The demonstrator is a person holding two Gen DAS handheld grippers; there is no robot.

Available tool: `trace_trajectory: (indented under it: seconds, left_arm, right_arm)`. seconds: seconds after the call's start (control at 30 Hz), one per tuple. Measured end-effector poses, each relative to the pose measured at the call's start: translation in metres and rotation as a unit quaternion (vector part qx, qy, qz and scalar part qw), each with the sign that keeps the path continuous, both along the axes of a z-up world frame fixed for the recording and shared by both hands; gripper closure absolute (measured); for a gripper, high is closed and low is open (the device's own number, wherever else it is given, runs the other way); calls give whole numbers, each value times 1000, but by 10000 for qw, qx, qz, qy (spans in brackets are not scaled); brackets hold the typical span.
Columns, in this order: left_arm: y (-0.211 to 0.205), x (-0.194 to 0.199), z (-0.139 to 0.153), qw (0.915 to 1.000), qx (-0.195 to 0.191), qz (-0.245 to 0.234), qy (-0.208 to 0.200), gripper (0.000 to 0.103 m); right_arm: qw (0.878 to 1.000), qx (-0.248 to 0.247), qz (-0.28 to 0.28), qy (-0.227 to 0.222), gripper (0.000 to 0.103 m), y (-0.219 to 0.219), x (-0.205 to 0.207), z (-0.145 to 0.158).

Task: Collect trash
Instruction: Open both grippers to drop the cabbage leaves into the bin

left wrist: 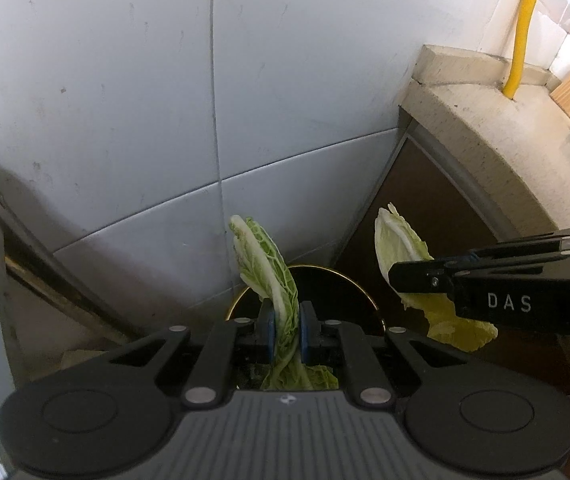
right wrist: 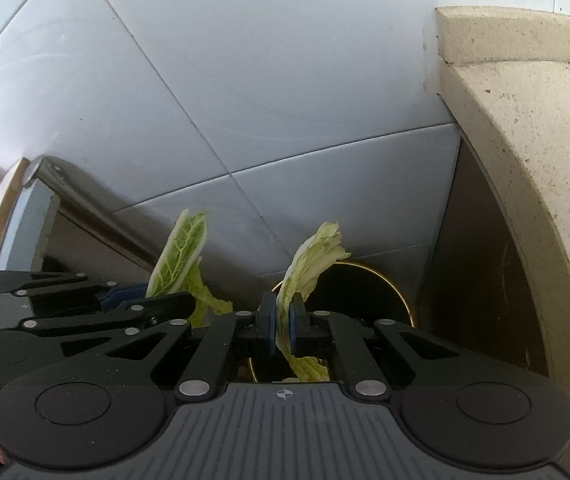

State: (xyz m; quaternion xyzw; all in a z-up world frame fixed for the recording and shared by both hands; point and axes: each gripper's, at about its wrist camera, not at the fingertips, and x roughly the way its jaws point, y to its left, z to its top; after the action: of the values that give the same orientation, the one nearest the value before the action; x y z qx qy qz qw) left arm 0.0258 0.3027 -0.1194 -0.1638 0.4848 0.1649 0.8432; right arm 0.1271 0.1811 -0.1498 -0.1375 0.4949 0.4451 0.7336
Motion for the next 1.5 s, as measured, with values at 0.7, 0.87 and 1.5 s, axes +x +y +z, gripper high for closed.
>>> trace_trajectory:
  seconds: [0.7,0.87,1.5]
  left_arm:
    - [5,8,-7,9997,-5,-38,234,84]
    - [4,8,-6,9997,43,-64,224,75]
    - [-1,3,5,9996,255,-134,-30,72]
  right_arm:
    - [9997,-225,6,23,83,17,7,-14]
    - [9997,-228,-2,8,81,15,6,-10]
    - [9996,-146,-170,-197,72,-3,-6,4]
